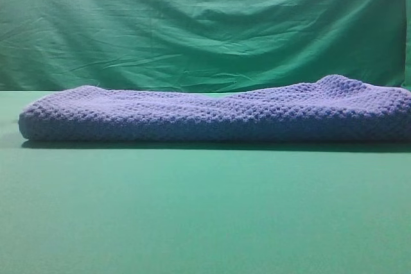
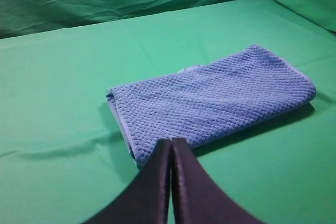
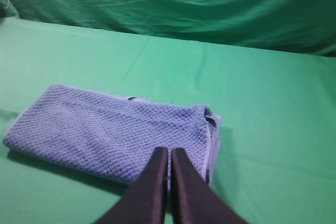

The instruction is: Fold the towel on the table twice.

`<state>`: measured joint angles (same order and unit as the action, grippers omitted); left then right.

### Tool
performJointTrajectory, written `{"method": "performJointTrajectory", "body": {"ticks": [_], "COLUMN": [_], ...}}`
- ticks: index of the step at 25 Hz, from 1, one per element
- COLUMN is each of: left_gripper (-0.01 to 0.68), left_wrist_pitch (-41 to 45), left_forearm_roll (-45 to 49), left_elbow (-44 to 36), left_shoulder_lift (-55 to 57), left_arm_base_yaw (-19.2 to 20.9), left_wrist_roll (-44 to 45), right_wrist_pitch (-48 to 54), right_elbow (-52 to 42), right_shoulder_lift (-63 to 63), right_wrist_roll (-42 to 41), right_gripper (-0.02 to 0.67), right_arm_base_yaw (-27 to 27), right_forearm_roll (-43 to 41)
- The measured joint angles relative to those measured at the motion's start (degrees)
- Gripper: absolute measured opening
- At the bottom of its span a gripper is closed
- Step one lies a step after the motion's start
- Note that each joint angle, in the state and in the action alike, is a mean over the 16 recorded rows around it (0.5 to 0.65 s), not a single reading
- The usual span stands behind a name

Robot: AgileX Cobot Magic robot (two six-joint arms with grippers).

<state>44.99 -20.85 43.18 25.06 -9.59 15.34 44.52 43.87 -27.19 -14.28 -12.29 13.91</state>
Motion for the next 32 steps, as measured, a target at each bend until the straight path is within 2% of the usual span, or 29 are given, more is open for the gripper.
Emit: {"method": "performJointTrajectory", "body": {"ticks": [7, 13, 22, 32], "left_gripper": [0.000, 0.000, 0.000, 0.000], "left_wrist_pitch": [-2.2, -3.4, -4.3, -8.3], "left_forearm_roll": [2.3, 5.1, 9.7, 16.7], "left_elbow": [-10.9, -17.3, -20.9, -25.0], "left_shoulder_lift": [-14.4, -22.0, -25.7, -25.8], "left_arm_base_yaw": [0.0, 0.0, 0.0, 0.0], "left_wrist_roll": [-2.9, -6.6, -9.8, -10.0], "right_wrist_pitch": [-4.3, -7.4, -10.5, -19.4], "right_elbow": [-9.0, -15.1, -22.1, -30.5], "right_shoulder_lift": [10.4, 18.6, 26.5, 27.9], "right_wrist_roll": [-2.5, -3.3, -3.9, -4.0], "right_gripper": [0.000, 0.000, 0.000, 0.000], "right_arm_base_yaw": [0.0, 0.0, 0.0, 0.0], "right_forearm_roll": [1.0, 2.0, 3.0, 3.2]}}
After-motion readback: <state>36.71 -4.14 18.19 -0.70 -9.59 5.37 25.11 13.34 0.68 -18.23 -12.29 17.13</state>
